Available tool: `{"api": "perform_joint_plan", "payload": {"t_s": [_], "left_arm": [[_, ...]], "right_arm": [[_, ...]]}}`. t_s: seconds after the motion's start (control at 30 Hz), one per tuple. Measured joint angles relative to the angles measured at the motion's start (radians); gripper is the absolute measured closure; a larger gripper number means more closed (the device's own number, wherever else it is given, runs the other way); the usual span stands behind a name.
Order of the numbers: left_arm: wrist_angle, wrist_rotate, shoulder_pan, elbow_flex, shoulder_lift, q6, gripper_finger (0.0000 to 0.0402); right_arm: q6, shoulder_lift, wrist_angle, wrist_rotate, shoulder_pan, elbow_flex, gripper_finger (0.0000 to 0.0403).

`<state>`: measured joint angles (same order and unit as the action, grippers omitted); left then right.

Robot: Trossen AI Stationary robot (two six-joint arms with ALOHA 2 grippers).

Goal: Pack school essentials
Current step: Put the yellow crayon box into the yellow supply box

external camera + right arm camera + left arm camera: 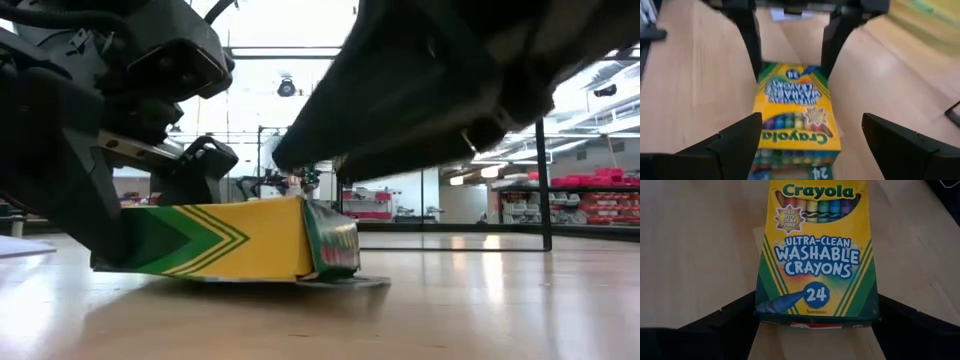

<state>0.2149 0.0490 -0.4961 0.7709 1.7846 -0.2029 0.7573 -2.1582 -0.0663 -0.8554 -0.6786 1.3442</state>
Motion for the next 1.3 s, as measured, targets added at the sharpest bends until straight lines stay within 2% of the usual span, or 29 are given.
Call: {"api": "perform_joint_plan", "payload": {"t_s": [0.1,0.2,0.53,0.67,0.83,0.97,1.3], "left_arm": [[-0.025,-0.003,0.000,0.023,0.002,0.014,0.0061],[-0.054,-0.006,-0.002,0.055,0.004,0.049,0.0062],[-0.069,0.016,0.016,0.114,0.004,0.089,0.0063],[-0.095,0.019,0.038,0.140,-0.020,0.092,0.0063],[-0.118,0.022,0.074,0.148,-0.093,0.085,0.0063],[-0.201,0.022,0.095,0.148,-0.186,0.062,0.0063],[-0.543,0.059,0.151,0.148,-0.422,0.030,0.0063]], "right_arm": [[-0.047,0.023,-0.013,0.028,0.003,-0.002,0.0052],[-0.089,0.092,-0.055,0.004,-0.006,0.002,0.0052],[-0.064,0.334,-0.425,-0.069,-0.011,0.001,0.0052],[-0.011,0.419,-0.546,-0.142,-0.028,0.001,0.0052],[-0.009,0.495,-0.575,-0.156,-0.034,-0.027,0.0052],[-0.021,0.548,-0.615,-0.184,-0.033,-0.027,0.0052],[-0.088,0.673,-0.670,-0.207,-0.023,-0.028,0.0052]]}}
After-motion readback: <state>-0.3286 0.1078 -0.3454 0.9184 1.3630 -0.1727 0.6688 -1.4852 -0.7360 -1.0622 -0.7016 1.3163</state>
